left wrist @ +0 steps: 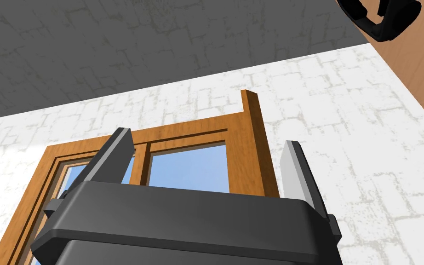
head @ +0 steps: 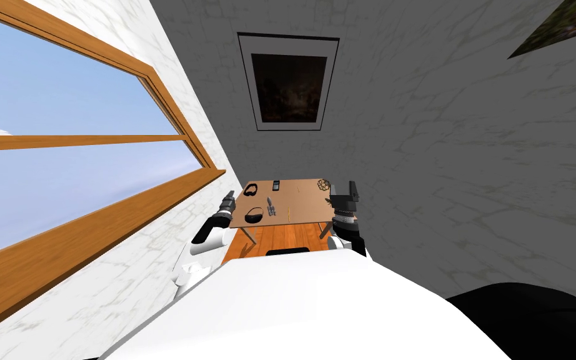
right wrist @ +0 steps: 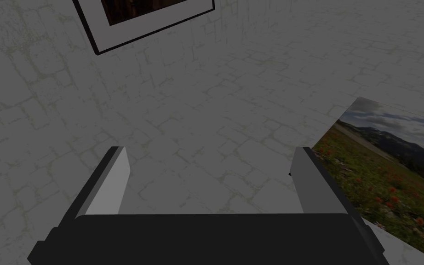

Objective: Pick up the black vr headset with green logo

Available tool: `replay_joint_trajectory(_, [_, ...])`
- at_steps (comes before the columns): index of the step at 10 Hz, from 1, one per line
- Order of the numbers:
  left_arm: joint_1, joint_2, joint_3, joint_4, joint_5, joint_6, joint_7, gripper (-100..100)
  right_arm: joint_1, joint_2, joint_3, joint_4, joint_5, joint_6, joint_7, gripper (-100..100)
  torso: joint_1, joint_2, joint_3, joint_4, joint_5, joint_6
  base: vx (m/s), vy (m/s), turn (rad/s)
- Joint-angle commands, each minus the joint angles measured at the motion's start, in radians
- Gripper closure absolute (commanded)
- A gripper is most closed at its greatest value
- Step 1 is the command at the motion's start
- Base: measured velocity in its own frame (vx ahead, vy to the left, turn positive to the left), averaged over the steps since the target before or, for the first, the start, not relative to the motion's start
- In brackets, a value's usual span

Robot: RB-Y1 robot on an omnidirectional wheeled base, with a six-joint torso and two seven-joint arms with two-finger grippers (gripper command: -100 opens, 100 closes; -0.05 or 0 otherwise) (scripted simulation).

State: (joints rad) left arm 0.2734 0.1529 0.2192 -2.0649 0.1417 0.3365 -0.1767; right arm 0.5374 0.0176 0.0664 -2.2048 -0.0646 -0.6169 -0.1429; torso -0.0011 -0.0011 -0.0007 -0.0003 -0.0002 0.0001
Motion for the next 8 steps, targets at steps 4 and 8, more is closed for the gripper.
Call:
replay_joint_trajectory(4, [-0.036, 0.005, 0.023, 0.074, 0.007, 0.119, 0.014, -100, 0.000, 0.000, 0.000, 0.000, 0.000, 0.000, 0.000, 0, 0.000, 0.000, 0.000, 0.000, 0.000, 0.000, 0.014, -0.018, -0.002])
replay_joint_trajectory(8, [-0.062, 0.006, 0.039, 0.131, 0.009, 0.220, 0.028, -100, 0.000, 0.000, 0.000, 0.000, 0.000, 0.000, 0.000, 0, 0.000, 0.000, 0.000, 0.000, 0.000, 0.000, 0.011, -0.016, -0.013])
